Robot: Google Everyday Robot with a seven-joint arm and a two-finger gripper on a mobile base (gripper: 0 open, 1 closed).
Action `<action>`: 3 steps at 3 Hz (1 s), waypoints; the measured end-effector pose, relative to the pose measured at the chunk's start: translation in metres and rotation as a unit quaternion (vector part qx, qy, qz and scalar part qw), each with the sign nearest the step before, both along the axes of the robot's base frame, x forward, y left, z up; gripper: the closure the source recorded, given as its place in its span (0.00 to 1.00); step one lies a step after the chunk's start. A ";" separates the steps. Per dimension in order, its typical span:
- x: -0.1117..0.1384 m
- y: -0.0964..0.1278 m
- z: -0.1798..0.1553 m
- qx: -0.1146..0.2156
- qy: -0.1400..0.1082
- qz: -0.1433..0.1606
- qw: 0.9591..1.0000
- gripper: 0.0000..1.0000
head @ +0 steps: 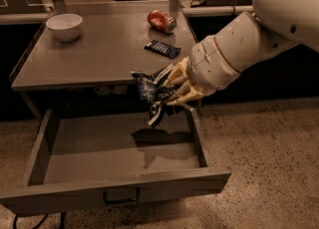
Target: Place blue chip bag into top drawer
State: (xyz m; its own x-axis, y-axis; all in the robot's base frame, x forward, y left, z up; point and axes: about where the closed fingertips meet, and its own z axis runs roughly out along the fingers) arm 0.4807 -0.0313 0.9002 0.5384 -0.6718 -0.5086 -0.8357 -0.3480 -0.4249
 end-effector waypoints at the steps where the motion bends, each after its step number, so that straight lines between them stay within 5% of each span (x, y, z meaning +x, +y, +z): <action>1: 0.000 0.001 -0.001 -0.001 0.000 -0.001 1.000 1.00; 2: -0.009 0.007 -0.021 -0.006 0.008 0.008 1.000 1.00; 3: -0.030 0.031 -0.099 -0.008 0.039 0.038 0.998 1.00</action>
Offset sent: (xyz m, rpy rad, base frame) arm -0.0436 0.0265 -0.1031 -0.0489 0.0806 0.0814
